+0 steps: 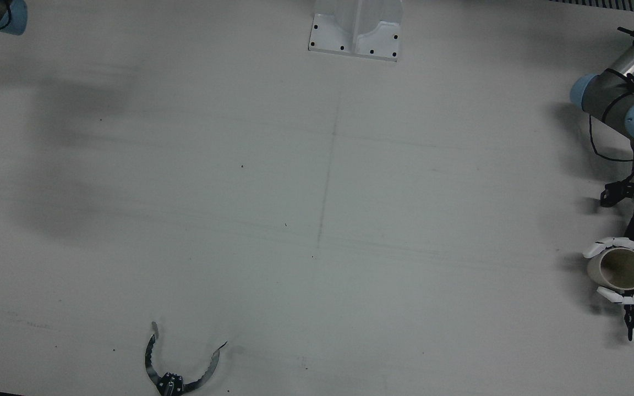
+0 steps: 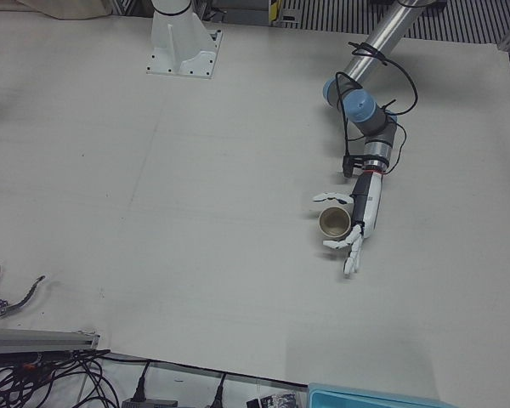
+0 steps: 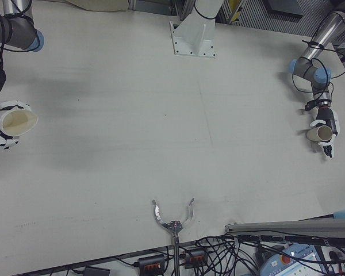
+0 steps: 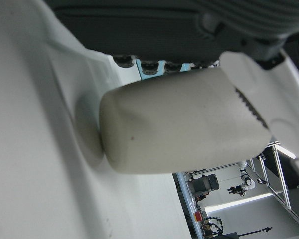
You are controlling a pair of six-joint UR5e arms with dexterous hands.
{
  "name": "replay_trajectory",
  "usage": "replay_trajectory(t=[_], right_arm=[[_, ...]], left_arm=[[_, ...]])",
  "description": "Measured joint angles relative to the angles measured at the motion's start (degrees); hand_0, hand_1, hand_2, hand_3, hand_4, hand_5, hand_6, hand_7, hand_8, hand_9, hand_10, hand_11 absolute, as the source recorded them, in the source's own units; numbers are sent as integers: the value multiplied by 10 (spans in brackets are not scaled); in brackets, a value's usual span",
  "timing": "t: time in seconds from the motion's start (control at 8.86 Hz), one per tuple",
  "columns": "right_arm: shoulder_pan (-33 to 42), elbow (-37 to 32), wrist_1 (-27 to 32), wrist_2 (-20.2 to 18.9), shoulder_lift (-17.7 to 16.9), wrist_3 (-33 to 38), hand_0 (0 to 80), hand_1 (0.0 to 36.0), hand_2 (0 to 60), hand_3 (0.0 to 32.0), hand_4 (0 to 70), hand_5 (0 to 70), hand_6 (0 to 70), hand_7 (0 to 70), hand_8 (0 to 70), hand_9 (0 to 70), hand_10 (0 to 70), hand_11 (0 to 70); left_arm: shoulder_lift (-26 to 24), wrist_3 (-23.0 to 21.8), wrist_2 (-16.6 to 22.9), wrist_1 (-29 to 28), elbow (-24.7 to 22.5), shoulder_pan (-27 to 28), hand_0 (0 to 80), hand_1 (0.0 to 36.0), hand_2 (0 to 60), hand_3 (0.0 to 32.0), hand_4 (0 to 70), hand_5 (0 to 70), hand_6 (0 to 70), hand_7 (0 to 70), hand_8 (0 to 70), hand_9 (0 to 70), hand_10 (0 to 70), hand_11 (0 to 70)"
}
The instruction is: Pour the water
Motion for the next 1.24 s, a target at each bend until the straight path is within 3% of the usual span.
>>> replay_trajectory(t=[0.23,0.68,1.02,1.24], right_arm=[[0,1,0,1,0,-1,477,95,391,0,306,700,545,700,695,700,648,700],[-1,-6,7,2,4,-22,479,100,392,0,296,700,536,700,693,700,647,700],[-4,-122,118,3,40,-41,466,73,378,0,318,700,546,700,700,700,657,700],[-5,-235,182,19,84,-41,461,50,335,0,353,700,564,700,700,700,652,700]], left_arm=[[0,6,-10,-7,-1,0,364,1,0,6,47,37,0,52,56,0,0,0],[1,6,-16,-35,-6,-3,377,0,0,58,18,24,0,44,65,0,0,0],[2,1,-29,-44,-10,-8,300,0,0,64,17,35,0,41,41,0,0,0],[2,-5,-33,-43,-10,-11,374,0,0,70,28,46,0,49,34,0,0,0]])
